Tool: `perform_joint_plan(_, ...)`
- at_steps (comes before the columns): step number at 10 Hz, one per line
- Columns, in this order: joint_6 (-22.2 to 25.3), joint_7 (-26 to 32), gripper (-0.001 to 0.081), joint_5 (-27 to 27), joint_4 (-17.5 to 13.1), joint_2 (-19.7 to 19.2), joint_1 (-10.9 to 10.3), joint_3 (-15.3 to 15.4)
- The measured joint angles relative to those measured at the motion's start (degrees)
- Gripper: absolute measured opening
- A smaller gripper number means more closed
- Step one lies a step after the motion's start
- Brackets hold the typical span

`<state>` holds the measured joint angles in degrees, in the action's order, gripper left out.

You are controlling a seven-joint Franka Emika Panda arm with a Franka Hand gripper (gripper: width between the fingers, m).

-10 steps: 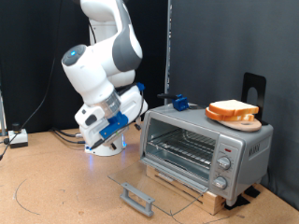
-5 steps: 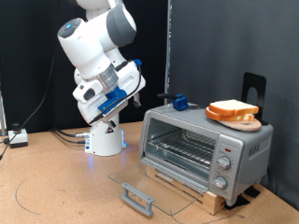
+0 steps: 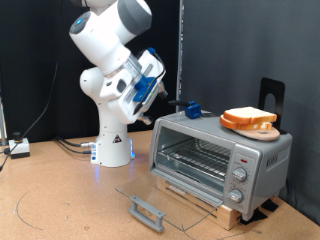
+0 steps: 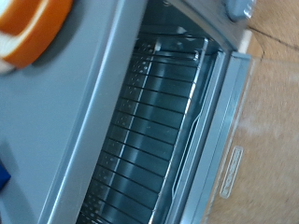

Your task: Make a piece of toast with the oven

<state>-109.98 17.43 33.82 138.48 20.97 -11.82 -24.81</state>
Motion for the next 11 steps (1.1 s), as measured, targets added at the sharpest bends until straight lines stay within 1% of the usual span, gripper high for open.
perform_joint_plan(2, -0.7, 8.6, 0.0807, -2.4, -0.5, 2.8, -1.5, 2.0)
perform_joint_plan(3, -1.2, 12.1, 0.0807, -3.6, -0.3, 4.1, -1.8, 2.5)
perform_joint_plan(4, -0.9, 9.9, 0.0807, -3.2, -0.2, 3.9, -1.7, 2.5)
perform_joint_plan(5, -0.9, 10.9, 0.0807, -1.8, -0.5, 4.2, -2.0, 2.6)
perform_joint_plan(6, -0.4, 14.3, 0.0807, 0.6, -0.9, 5.3, -2.8, 2.5)
perform_joint_plan(7, 0.8, 18.1, 0.0807, 2.4, -1.0, 7.0, -3.6, 2.3)
perform_joint_plan(8, 2.0, 20.9, 0.0807, 3.0, -1.2, 8.8, -4.1, 2.3)
perform_joint_plan(9, 3.9, 21.8, 0.0807, 2.9, -1.4, 10.6, -4.3, 2.5)
perform_joint_plan(11, 7.7, 21.6, 0.0807, 2.6, -1.8, 14.0, -4.4, 3.4)
